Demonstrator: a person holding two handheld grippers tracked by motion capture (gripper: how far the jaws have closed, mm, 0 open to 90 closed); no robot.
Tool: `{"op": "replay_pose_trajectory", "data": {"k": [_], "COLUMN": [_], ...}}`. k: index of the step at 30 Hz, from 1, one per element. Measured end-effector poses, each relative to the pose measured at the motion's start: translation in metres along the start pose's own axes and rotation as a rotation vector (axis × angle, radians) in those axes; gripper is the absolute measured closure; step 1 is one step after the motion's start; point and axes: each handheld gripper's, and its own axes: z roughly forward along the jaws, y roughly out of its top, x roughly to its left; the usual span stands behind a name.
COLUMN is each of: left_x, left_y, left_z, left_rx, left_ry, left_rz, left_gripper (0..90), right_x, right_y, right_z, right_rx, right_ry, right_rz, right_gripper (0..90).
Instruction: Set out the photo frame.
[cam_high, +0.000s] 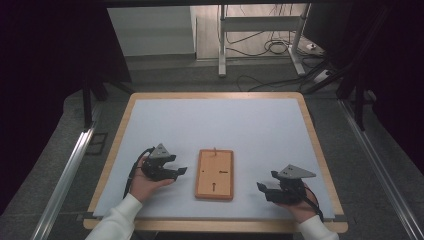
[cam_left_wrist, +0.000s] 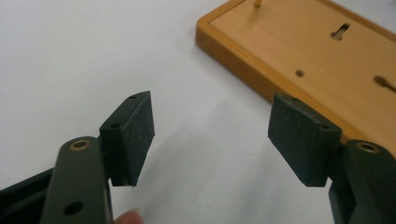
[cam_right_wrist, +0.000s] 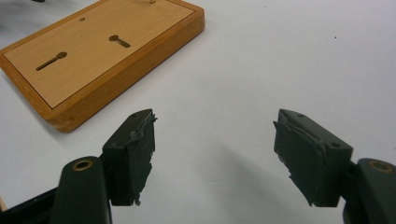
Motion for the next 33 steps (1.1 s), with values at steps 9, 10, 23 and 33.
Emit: {"op": "replay_pose_trajectory", "data": {"k": [9,10,23,33], "left_x": [-0.004,-0.005,-0.015,-0.014], "left_y": [0.018,0.02,0.049,0.065], "left_z": [0.007,0.009,0.04,0.061], "left_rx": [-0.057,-0.064,-0.026,-0.027], "left_ry": [-0.082,-0.084,-0.129,-0.146], "left_rz": [0.054,0.058,0.072,0.088], "left_gripper": [27.6,27.4,26.6,32.4], "right_x": [0.002,0.002,0.008,0.008], "right_y": [0.0,0.0,0.0,0.0], "right_z": [0.005,0.005,0.002,0.003], "right_rx": [0.009,0.007,0.007,0.008], "right_ry": [0.017,0.019,0.036,0.037], "right_rz": [-0.007,-0.01,-0.028,-0.035], "right_gripper": [26.5,26.1,23.3,22.6]}}
